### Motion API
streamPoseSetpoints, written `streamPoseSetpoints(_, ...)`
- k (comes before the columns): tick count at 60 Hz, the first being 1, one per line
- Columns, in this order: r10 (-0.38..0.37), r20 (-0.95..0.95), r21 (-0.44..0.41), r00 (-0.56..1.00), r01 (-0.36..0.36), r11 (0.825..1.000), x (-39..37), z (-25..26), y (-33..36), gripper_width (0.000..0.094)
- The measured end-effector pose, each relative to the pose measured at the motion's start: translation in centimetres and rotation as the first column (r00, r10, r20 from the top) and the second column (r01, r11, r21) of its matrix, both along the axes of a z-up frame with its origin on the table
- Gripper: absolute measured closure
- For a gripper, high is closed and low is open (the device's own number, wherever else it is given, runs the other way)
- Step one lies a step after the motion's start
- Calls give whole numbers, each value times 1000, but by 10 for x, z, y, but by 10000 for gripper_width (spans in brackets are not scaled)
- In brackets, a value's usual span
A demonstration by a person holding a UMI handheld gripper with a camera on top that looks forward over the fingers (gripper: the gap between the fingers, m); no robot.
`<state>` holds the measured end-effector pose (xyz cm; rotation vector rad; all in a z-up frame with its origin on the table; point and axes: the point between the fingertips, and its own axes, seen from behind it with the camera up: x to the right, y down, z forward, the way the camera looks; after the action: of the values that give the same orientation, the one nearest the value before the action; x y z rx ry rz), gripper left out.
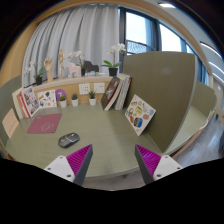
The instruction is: Arrange mouse
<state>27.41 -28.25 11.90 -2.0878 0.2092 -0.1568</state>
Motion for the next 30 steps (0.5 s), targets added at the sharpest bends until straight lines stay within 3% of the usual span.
streamPoseSetpoints(10, 27, -8, -98, 1000, -27, 995, -32, -41, -21, 89)
streamPoseSetpoints(16, 47, -39, -119, 998, -51, 992, -84, -81, -10, 87)
streamPoseSetpoints(30, 132, -75, -126, 988, -141, 982, -166, -113, 31, 73)
